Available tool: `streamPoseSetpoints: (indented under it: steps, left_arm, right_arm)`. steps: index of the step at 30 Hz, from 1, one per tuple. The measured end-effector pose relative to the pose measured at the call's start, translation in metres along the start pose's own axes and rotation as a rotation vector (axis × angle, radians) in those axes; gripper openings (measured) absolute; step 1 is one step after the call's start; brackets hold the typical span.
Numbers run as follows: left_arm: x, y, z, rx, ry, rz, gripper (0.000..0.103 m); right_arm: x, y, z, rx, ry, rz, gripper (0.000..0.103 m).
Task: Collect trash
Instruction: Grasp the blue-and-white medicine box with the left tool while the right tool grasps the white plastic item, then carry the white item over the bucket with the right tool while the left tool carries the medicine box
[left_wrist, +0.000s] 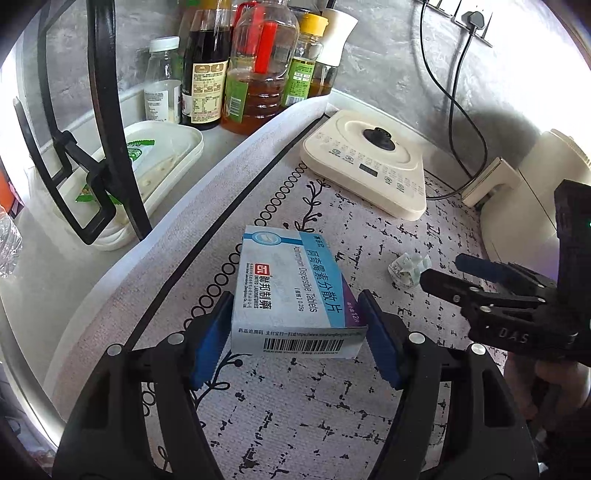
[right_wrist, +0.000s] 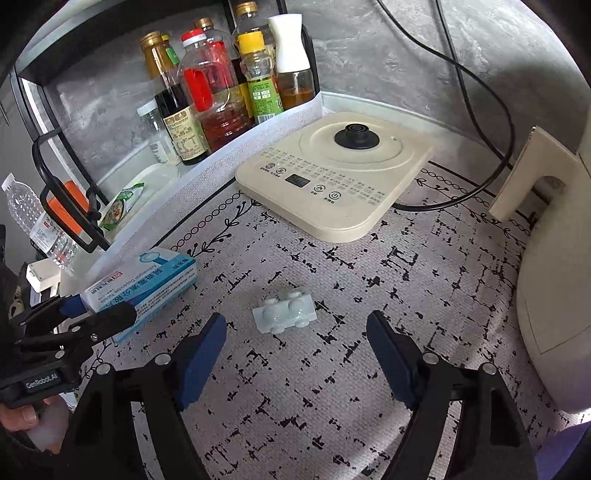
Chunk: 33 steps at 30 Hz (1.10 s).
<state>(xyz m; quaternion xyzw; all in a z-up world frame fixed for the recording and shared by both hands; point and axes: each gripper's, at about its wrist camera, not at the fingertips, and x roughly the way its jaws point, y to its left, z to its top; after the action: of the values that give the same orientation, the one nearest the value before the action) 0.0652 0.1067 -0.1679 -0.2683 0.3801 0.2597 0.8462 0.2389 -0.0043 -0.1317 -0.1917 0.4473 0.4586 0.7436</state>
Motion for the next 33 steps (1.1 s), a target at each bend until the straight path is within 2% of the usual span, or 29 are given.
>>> streamPoseSetpoints:
  steps: [2,3,4,7,13,26,33]
  left_arm:
    - [0.002,0.002,0.001,-0.005,0.0,-0.012,0.067]
    - [0.001,0.002,0.002,-0.007,-0.004,-0.023,0.067]
    - [0.0,0.003,0.003,-0.008,-0.009,-0.033,0.067]
    - [-0.005,0.0,0.007,-0.004,-0.031,-0.048,0.067]
    - [-0.022,-0.011,0.02,0.015,-0.083,-0.09,0.067]
    - [-0.093,-0.043,0.041,0.078,-0.259,-0.153,0.067]
    - [-0.131,-0.063,0.044,0.16,-0.332,-0.186,0.067]
  right_arm:
    - [0.011,0.003,0.002,-0.018,0.018,0.001,0.068]
    - [0.015,0.004,0.003,-0.026,0.028,0.009,0.06]
    - [0.021,0.005,0.003,-0.033,0.049,0.02,0.042]
    - [0.021,0.005,0.005,-0.019,0.063,0.053,0.042]
    - [-0.008,0.006,0.005,-0.024,0.007,0.056,0.041]
    - [-0.106,-0.013,0.011,0.052,-0.185,0.042,0.042]
    - [-0.166,-0.017,0.006,0.077,-0.302,0.002,0.042]
